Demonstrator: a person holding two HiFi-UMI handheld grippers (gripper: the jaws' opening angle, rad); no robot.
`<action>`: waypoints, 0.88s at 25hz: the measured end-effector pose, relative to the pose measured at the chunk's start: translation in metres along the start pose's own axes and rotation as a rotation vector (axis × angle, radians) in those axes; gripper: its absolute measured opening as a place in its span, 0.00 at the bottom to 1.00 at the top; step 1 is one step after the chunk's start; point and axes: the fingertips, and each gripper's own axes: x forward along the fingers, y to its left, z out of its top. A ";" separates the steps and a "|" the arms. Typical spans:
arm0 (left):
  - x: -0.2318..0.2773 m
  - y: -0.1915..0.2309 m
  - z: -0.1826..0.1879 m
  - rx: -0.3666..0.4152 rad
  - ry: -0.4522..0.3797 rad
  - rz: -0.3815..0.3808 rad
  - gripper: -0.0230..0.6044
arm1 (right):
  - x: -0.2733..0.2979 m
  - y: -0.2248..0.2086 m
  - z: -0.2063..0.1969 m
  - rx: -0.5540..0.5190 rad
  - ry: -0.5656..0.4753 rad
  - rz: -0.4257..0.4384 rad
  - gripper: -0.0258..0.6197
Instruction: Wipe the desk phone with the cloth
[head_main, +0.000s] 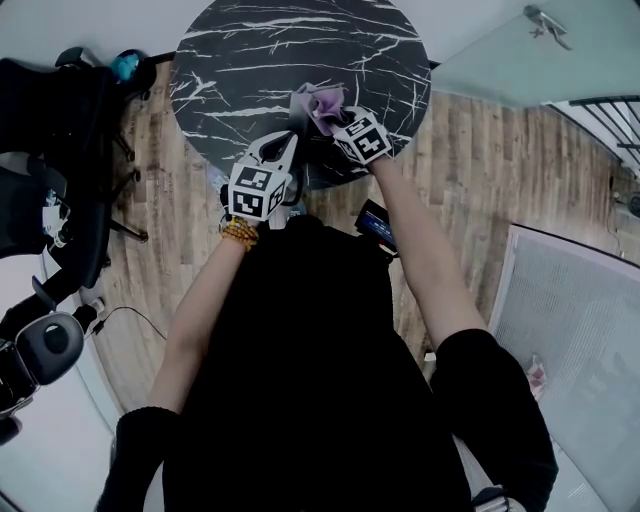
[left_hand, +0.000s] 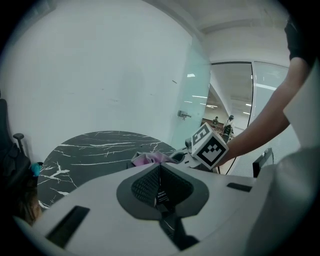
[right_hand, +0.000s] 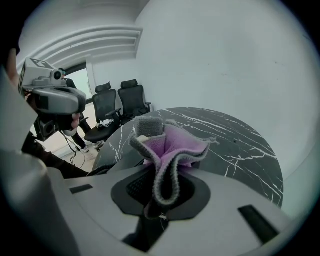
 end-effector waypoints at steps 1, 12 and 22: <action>0.001 0.001 0.003 0.000 -0.004 0.002 0.06 | 0.000 0.002 -0.002 0.000 0.003 0.003 0.13; 0.004 -0.006 0.004 0.003 -0.003 -0.013 0.06 | -0.001 0.015 -0.013 0.016 0.011 0.016 0.13; 0.004 -0.009 -0.003 0.002 0.010 -0.020 0.06 | -0.003 0.025 -0.023 0.045 0.007 0.042 0.13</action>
